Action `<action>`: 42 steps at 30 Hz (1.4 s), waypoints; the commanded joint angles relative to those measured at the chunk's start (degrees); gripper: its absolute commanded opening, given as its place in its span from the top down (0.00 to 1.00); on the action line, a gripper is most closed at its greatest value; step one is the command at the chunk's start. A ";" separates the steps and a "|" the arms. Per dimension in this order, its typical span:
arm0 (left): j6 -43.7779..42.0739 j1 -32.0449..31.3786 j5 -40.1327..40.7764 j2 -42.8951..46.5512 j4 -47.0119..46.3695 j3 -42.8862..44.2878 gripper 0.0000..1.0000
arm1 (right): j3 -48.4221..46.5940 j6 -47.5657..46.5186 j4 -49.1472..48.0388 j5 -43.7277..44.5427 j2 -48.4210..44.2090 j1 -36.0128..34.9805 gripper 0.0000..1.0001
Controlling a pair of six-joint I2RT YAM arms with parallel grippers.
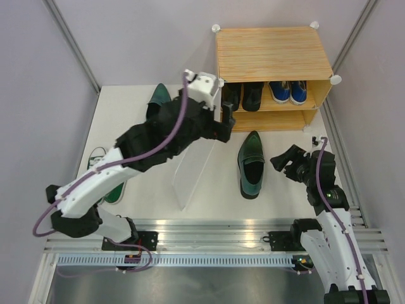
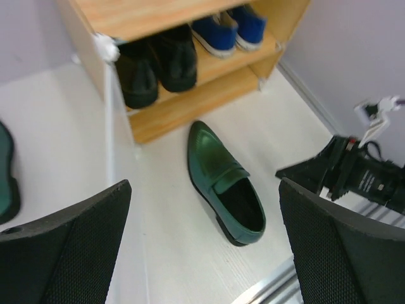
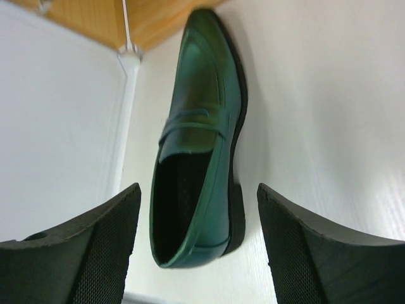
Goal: Place and organize the shoes in the shoe cabinet
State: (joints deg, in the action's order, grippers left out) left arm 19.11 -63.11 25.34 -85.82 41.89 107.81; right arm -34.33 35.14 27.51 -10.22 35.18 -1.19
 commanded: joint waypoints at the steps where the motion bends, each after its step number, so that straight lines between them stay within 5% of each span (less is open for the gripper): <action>1: -9.18 -0.08 10.85 7.67 1.09 -0.66 0.00 | 2.94 0.64 -3.42 -7.54 1.63 -0.30 0.23; 6: -13.57 2.02 20.60 16.11 -2.50 -14.77 0.00 | 6.64 0.46 -6.57 -8.24 7.08 -2.32 0.23; 18: -12.96 10.02 22.29 29.13 -13.84 -37.65 0.00 | 7.35 -0.33 -13.18 -0.86 20.00 -10.32 0.30; 30: -9.62 15.21 15.62 31.94 -15.61 -41.80 0.00 | 0.23 -4.19 -12.04 3.71 29.58 -12.17 0.74; 32: -9.62 15.21 15.26 32.12 -15.79 -42.07 0.00 | -0.56 -5.07 -12.21 3.98 30.82 -12.43 0.76; 37: -9.62 15.21 14.38 31.86 -16.05 -42.42 0.00 | -1.97 -6.65 -12.30 5.73 34.60 -13.04 0.62; 42: -9.97 15.21 14.47 31.77 -16.49 -42.86 0.00 | -3.11 -7.18 -12.91 5.74 38.38 -14.10 0.78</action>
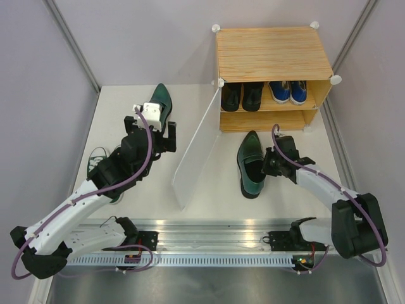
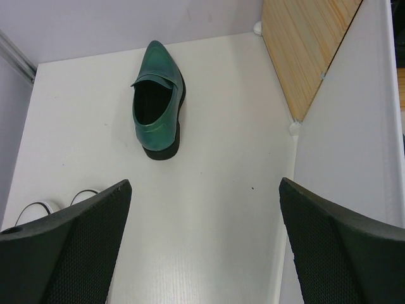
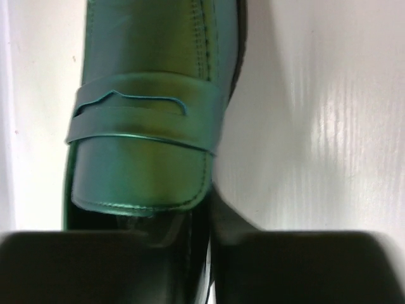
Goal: Place and organize the shoes in the shoe cabinet
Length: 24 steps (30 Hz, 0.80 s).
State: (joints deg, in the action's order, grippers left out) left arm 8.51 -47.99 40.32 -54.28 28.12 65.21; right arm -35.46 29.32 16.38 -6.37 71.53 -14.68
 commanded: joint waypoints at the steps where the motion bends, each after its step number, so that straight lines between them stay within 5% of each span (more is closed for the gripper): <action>1: 0.54 0.09 -0.41 0.14 -2.72 -0.35 0.00 | -2.33 -1.46 -1.70 1.71 2.12 -0.62 0.91; 3: 0.45 0.09 -0.41 0.05 -2.81 -0.52 0.00 | -2.94 -1.55 -1.70 1.54 1.25 -0.70 0.99; 13: 0.19 0.09 -1.03 -0.04 -3.16 -0.79 0.00 | -4.26 -0.49 -3.55 0.75 -3.32 -0.70 0.99; 24: -0.16 0.17 -1.73 -0.03 -3.25 -1.05 0.00 | -11.90 -1.64 -8.20 1.01 3.26 -0.70 0.99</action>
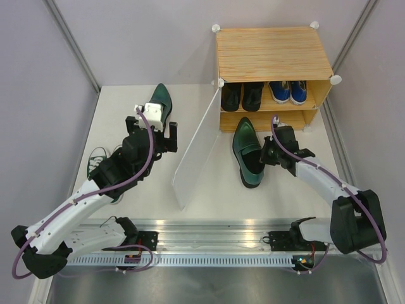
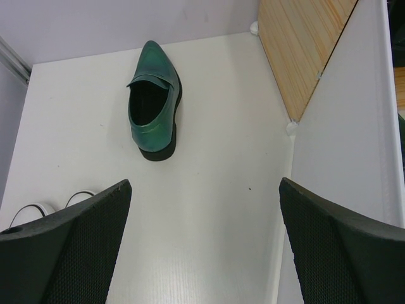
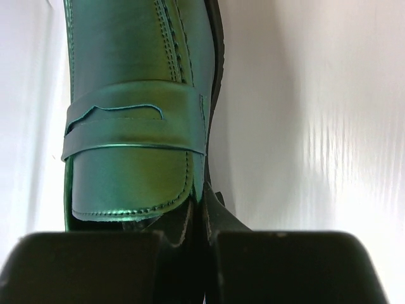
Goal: Place and organize the shoes in the shoe cabinet
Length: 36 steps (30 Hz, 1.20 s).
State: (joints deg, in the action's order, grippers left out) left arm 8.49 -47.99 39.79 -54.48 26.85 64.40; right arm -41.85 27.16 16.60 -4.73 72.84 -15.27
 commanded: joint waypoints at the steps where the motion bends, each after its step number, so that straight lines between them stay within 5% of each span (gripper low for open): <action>1: -0.23 0.09 -1.29 0.16 -1.98 -0.24 0.00 | -7.36 0.53 -8.86 -0.54 3.00 -0.03 0.99; 12: -0.14 0.09 -1.91 0.43 -2.24 -0.42 0.00 | -20.89 0.88 -14.31 2.09 19.52 -0.11 0.99; 36: -0.67 0.09 -3.84 0.07 -2.24 -0.50 0.00 | -29.17 2.29 -18.71 -0.72 31.40 -1.52 0.99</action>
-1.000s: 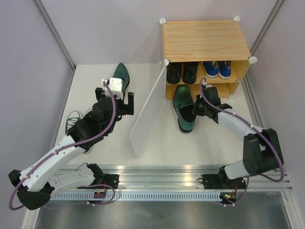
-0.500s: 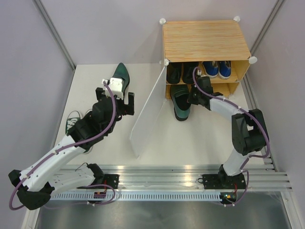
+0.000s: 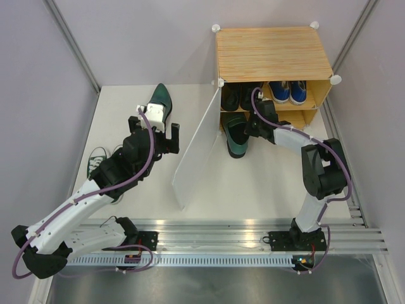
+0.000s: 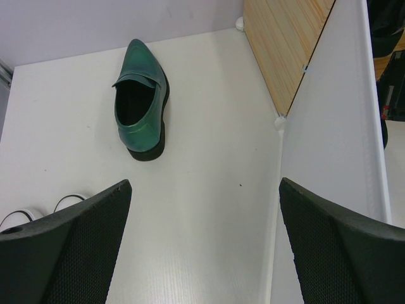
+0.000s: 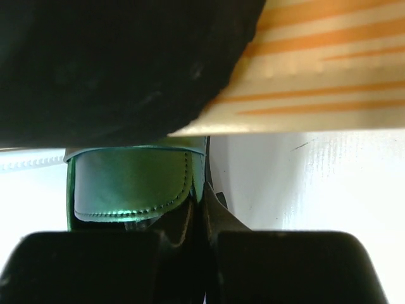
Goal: Place and organize the shoes in the shoe cabinet
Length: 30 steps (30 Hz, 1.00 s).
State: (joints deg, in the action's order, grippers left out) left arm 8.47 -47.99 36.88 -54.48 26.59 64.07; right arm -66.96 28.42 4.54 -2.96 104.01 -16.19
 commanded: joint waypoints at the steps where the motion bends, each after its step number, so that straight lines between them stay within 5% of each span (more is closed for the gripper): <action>1: -0.65 0.09 -1.02 0.07 -2.07 -0.18 0.00 | -4.14 1.02 -6.73 -2.57 0.41 -0.69 0.98; 12: -0.65 0.09 -1.38 -0.19 -2.07 -0.27 0.00 | -3.44 1.19 -6.64 -2.58 -0.21 -0.78 0.60; 30: -0.73 0.17 -2.08 -0.01 -2.07 -0.27 0.00 | 0.86 -0.04 -4.80 0.59 -7.76 -0.86 0.43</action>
State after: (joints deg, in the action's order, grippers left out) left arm 8.47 -47.99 35.77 -54.65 26.46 63.99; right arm -66.85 29.12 2.66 -3.55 99.26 -16.67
